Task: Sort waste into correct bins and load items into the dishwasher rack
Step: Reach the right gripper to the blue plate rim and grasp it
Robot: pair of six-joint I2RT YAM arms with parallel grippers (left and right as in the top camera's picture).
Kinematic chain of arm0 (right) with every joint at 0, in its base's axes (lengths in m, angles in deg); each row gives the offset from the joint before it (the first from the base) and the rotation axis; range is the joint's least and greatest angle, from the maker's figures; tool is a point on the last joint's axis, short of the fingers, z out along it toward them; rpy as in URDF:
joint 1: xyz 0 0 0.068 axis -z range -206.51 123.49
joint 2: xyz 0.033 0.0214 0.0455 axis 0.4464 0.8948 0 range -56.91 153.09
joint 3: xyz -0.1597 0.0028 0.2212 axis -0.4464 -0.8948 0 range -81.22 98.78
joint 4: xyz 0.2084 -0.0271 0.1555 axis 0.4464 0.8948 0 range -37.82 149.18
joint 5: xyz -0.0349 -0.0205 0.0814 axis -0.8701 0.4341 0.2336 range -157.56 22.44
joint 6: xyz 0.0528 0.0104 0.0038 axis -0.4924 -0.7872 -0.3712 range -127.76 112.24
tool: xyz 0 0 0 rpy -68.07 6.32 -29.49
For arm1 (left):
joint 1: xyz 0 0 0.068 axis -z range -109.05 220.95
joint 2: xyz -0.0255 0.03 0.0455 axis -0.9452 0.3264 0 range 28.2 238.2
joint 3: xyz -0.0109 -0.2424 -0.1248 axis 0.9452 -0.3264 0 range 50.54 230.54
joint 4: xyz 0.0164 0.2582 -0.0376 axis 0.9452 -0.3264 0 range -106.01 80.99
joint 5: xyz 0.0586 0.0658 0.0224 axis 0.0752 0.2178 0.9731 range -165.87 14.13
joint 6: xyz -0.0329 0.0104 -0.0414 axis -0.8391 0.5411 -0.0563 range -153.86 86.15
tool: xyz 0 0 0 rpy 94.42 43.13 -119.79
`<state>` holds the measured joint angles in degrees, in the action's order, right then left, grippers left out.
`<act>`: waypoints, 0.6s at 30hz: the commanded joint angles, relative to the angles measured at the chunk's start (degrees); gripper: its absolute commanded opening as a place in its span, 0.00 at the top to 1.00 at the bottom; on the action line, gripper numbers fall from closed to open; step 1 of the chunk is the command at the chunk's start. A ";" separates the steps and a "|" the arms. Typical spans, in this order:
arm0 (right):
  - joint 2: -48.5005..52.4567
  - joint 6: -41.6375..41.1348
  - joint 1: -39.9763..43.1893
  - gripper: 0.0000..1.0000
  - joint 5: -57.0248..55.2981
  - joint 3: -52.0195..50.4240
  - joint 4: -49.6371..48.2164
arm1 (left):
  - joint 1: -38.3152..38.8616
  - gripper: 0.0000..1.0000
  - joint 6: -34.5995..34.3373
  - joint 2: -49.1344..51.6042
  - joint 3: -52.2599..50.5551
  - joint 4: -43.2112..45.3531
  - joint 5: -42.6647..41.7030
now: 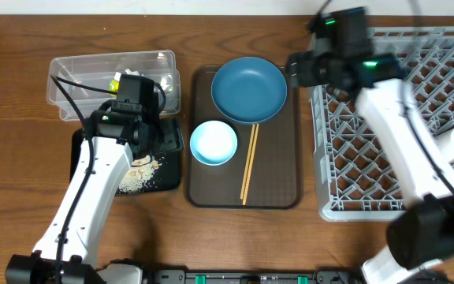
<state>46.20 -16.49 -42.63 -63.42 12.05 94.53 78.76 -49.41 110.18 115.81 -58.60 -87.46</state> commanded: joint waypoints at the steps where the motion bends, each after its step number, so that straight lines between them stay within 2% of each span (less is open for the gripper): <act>1: 5.18 -5.31 -2.64 0.20 -10.40 0.31 -1.07 | -0.13 0.32 0.70 0.00 -0.98 -0.28 0.96; 4: 9.79 -7.32 -3.85 0.21 -10.34 0.31 -3.21 | -0.13 0.31 0.70 0.00 -0.98 -0.28 0.96; 11: 16.57 -11.21 -5.07 0.31 -10.34 0.31 -6.49 | -0.13 0.31 0.70 0.00 -0.98 -0.28 0.96; 14: 18.75 -12.09 -5.18 0.42 -10.36 0.31 -6.91 | -0.13 0.31 0.70 0.00 -0.98 -0.28 0.96; 18: 20.92 -13.18 -5.20 0.52 -9.44 0.31 -6.78 | -0.13 0.31 0.70 0.00 -0.98 -0.28 0.96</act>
<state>65.50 -27.77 -46.59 -72.53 12.03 87.82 78.76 -49.38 110.18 115.81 -58.60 -87.44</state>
